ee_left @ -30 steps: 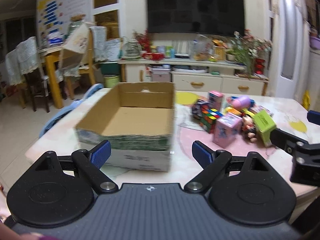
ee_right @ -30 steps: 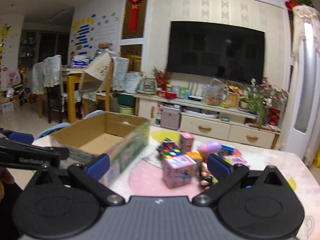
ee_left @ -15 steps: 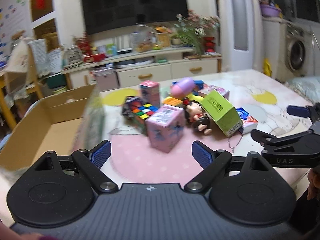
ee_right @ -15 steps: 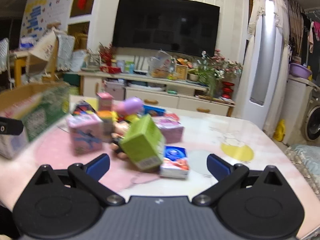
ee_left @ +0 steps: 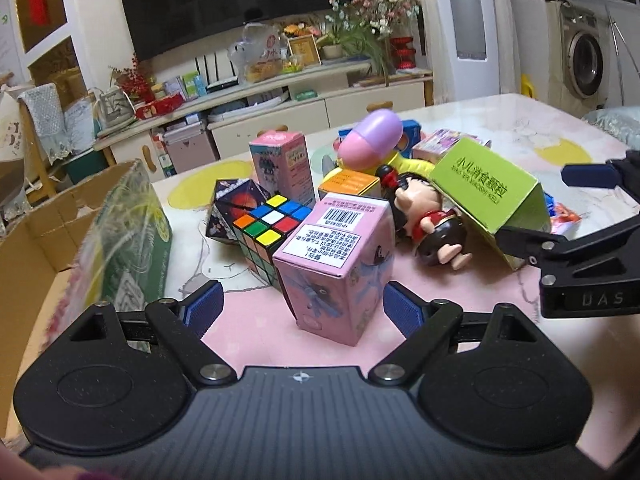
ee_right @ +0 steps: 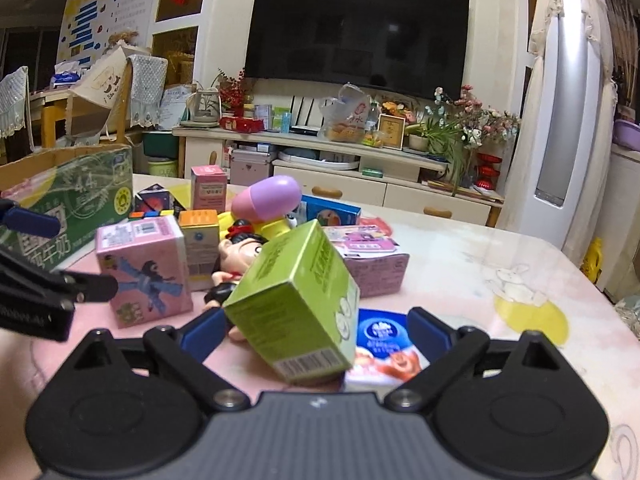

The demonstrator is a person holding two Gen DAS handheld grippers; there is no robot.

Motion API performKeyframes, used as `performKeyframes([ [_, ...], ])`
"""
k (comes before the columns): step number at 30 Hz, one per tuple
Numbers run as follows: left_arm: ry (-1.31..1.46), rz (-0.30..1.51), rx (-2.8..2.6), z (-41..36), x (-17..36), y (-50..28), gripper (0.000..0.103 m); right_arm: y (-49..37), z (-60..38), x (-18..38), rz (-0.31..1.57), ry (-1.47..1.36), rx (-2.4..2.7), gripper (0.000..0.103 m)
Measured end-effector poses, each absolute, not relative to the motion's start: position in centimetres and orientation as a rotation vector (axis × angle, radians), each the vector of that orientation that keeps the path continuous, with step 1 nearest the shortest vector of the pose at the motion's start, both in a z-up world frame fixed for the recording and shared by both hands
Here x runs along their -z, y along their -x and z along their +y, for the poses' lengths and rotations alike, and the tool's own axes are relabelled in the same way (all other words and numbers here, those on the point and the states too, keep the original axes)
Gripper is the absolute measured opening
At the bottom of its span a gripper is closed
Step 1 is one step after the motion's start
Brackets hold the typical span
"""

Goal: Organize rigid objects
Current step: 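Move both tools toward the pile of boxes on the table, then grasp the pink box with the left tool while the right tool grasps the green box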

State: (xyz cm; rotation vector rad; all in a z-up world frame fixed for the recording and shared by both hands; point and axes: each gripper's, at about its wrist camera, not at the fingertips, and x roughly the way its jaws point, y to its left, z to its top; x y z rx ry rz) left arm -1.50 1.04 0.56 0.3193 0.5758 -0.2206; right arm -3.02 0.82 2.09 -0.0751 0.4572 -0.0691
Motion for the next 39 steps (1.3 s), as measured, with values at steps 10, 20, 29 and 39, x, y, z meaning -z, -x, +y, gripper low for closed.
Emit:
performKeyframes([
  [10,-0.283,0.653,0.235,-0.2,0.9,-2.6,0.093,0.2,2.1,-0.7,0.482,0.184,0.048,0.092],
  [20,-0.239,0.699,0.235,-0.5,0.7,-3.3,0.073,-1.0,1.7,-0.5,0.486,0.198,0.127,0.093],
  [29,-0.192,0.722,0.201,-0.2,0.1,-3.3,0.063,-2.2,2.8,0.3,0.523,0.31,0.192,0.075],
  [39,-0.148,0.699,0.198,0.7,-1.1,-2.5,0.057,-3.3,2.9,1.0,0.538,0.381,0.234,0.063],
])
